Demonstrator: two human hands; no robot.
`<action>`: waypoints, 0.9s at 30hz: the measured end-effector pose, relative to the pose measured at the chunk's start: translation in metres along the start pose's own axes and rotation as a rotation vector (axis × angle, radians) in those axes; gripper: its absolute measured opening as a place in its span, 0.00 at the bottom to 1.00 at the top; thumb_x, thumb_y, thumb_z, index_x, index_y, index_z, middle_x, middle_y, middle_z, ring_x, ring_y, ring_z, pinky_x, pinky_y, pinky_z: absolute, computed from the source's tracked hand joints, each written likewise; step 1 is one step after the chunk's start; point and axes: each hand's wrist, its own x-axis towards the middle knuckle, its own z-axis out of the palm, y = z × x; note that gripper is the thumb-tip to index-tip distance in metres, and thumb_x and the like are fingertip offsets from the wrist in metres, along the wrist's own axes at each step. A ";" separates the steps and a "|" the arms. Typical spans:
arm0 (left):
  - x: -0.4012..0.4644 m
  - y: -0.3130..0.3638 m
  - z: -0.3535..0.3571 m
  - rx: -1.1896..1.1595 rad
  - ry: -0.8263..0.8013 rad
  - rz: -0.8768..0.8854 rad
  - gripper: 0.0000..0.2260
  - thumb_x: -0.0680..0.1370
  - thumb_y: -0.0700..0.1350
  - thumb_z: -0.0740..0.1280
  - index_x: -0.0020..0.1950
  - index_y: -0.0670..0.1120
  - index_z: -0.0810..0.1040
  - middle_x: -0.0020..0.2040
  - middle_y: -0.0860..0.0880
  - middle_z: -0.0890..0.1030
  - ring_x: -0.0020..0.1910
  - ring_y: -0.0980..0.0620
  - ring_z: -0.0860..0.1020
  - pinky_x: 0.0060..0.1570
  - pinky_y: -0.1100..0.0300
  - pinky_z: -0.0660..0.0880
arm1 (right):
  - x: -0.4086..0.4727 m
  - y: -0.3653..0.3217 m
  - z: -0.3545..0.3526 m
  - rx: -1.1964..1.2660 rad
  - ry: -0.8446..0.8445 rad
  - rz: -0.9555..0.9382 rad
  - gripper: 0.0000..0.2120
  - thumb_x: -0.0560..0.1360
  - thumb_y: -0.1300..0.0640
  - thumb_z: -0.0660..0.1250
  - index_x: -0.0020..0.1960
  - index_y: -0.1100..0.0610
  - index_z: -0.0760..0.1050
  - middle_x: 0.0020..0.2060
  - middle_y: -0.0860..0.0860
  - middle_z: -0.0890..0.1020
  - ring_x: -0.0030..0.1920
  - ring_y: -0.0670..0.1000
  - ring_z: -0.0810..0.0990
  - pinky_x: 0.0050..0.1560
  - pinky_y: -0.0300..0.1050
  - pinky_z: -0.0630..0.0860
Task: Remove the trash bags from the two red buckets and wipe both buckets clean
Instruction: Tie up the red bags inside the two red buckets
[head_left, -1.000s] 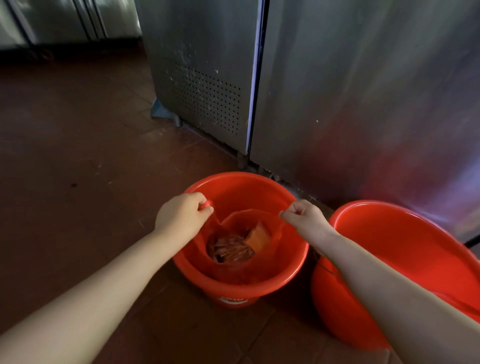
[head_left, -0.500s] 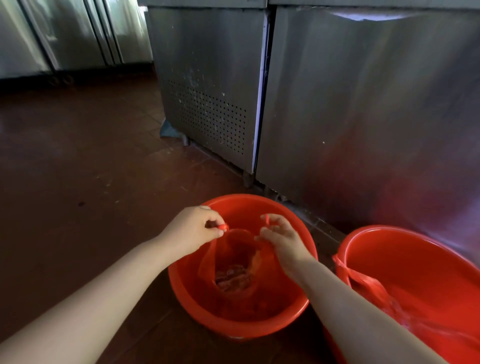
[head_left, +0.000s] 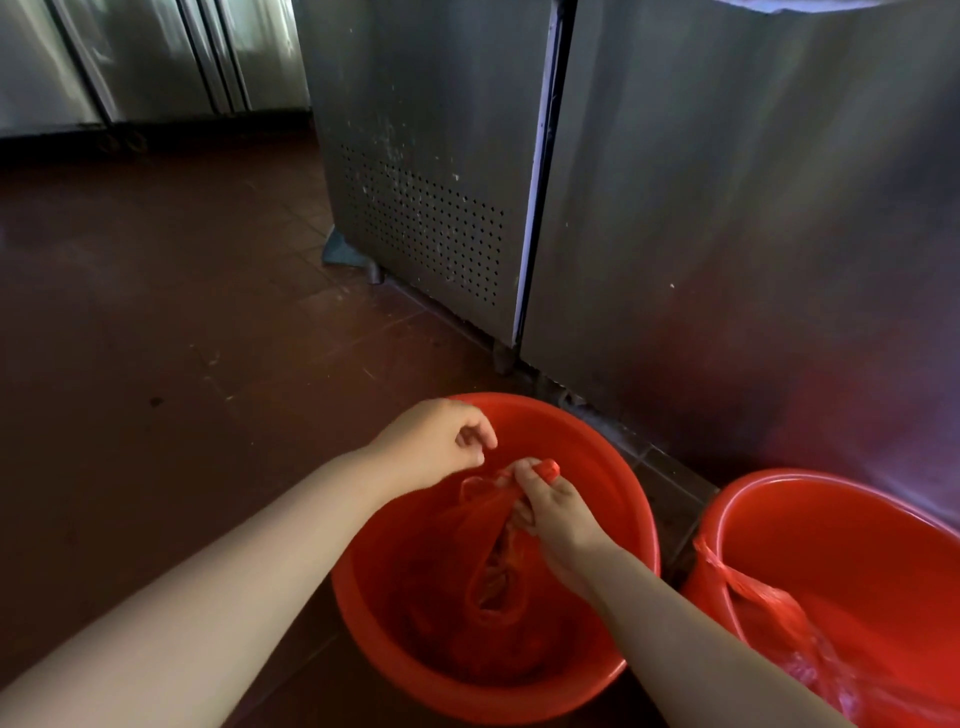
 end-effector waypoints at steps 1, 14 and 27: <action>-0.002 -0.002 0.007 -0.011 -0.042 0.001 0.10 0.72 0.43 0.72 0.47 0.59 0.80 0.44 0.58 0.80 0.42 0.62 0.77 0.43 0.65 0.75 | 0.001 -0.001 -0.002 0.013 -0.010 0.007 0.13 0.82 0.54 0.56 0.45 0.59 0.73 0.23 0.47 0.68 0.24 0.43 0.64 0.26 0.34 0.66; -0.019 -0.015 0.040 -0.251 -0.037 -0.008 0.06 0.76 0.46 0.67 0.41 0.56 0.77 0.41 0.57 0.81 0.44 0.60 0.78 0.44 0.62 0.74 | 0.011 -0.005 -0.011 0.173 -0.030 0.084 0.06 0.76 0.69 0.63 0.42 0.61 0.73 0.32 0.57 0.79 0.28 0.48 0.75 0.28 0.38 0.72; -0.006 -0.008 0.064 -0.615 -0.123 -0.219 0.14 0.80 0.33 0.58 0.65 0.40 0.71 0.47 0.44 0.80 0.37 0.57 0.80 0.40 0.67 0.74 | 0.011 -0.017 -0.027 -1.057 -0.076 -0.722 0.12 0.62 0.72 0.65 0.32 0.56 0.75 0.27 0.42 0.77 0.30 0.41 0.73 0.36 0.34 0.66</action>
